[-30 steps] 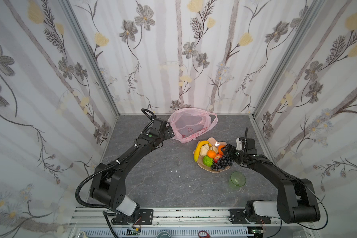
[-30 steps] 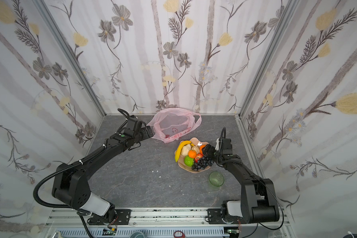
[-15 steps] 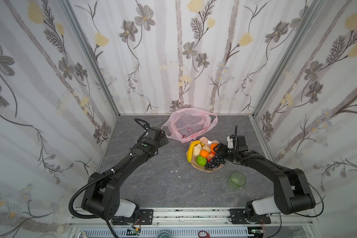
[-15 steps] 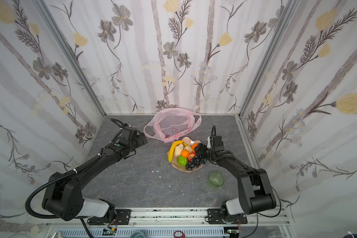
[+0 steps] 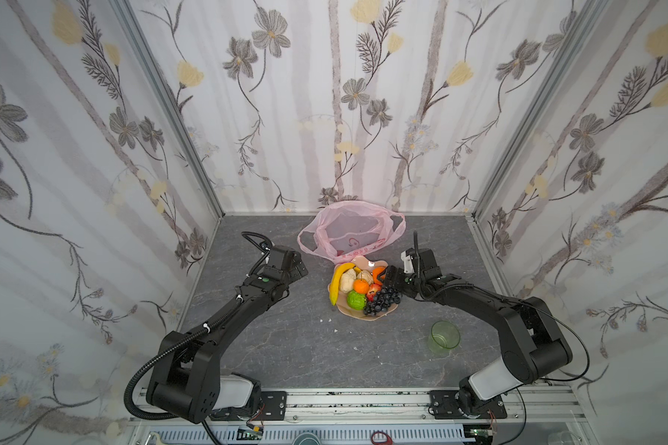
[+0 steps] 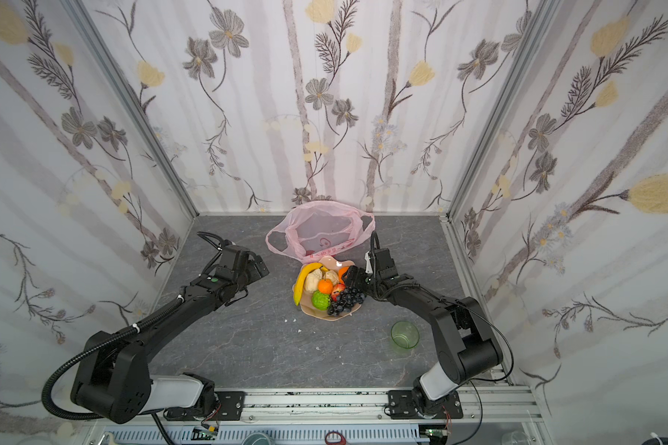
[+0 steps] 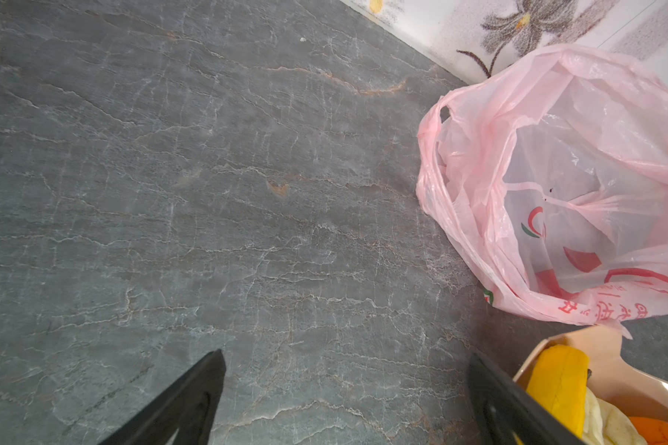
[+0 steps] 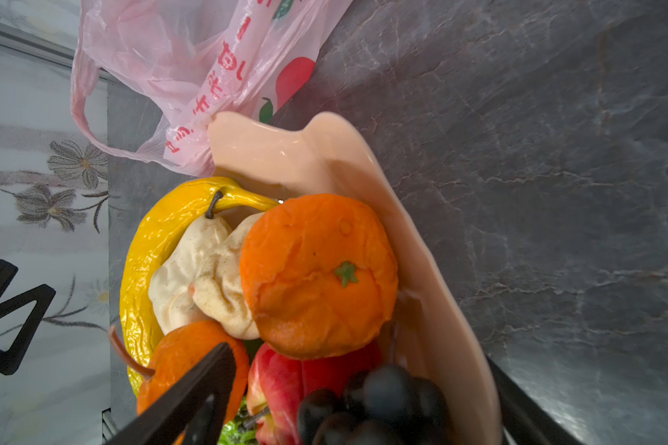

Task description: Take the fake fruits out of the plastic bag

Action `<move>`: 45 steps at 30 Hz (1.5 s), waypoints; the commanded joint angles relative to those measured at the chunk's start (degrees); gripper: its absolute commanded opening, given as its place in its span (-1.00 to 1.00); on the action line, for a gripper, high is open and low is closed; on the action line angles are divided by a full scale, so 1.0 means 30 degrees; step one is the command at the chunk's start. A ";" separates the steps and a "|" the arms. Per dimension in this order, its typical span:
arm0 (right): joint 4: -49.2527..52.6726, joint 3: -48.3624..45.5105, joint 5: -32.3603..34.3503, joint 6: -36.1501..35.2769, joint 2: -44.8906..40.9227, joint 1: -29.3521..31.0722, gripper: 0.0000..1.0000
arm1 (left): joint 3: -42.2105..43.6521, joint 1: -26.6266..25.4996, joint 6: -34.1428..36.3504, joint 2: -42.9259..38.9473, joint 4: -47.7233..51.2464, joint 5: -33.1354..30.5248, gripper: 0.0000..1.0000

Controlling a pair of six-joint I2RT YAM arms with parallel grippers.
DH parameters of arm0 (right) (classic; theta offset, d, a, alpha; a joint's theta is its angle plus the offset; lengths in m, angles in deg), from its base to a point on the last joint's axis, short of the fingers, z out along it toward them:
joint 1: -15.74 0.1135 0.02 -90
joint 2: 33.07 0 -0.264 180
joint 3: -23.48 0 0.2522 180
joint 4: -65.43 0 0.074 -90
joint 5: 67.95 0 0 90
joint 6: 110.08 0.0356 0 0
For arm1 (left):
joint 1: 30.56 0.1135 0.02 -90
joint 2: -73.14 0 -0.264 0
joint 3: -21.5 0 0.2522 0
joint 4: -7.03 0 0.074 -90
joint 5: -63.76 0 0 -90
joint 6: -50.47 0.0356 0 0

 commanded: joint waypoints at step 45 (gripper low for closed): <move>-1.8100 -0.9932 0.9012 -1.2056 -0.6319 -0.7811 0.99 | 1.2754 0.3854 1.1723 0.3638 -3.1197 -0.4590 1.00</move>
